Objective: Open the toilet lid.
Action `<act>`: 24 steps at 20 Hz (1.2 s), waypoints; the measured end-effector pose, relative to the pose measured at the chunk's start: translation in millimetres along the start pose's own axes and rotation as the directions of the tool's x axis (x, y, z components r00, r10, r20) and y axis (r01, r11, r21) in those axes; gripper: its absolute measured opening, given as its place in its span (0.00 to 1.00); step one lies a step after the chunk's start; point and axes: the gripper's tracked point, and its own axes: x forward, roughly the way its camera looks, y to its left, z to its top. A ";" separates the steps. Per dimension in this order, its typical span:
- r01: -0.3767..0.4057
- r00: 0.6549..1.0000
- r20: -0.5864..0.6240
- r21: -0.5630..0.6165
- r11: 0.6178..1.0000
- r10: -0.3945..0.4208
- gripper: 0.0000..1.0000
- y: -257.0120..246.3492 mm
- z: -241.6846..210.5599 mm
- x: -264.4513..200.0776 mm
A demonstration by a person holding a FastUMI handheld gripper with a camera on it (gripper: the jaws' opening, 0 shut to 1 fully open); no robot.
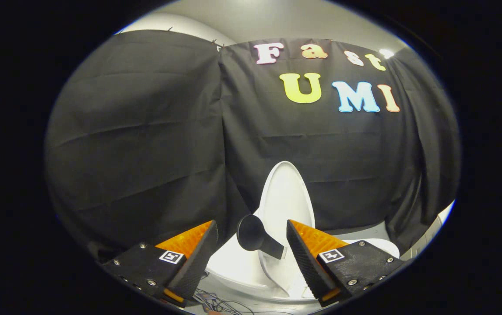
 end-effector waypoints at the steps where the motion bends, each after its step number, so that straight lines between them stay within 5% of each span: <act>1: -0.009 1.000 0.018 0.015 1.000 0.009 0.96 0.2 7.4 -6.7; 11: -0.053 0.973 0.219 -0.061 0.997 0.066 0.95 -35.7 103.3 -100.0; 24: 0.152 0.914 0.383 -0.020 0.988 -0.133 0.95 -270.7 150.0 -179.6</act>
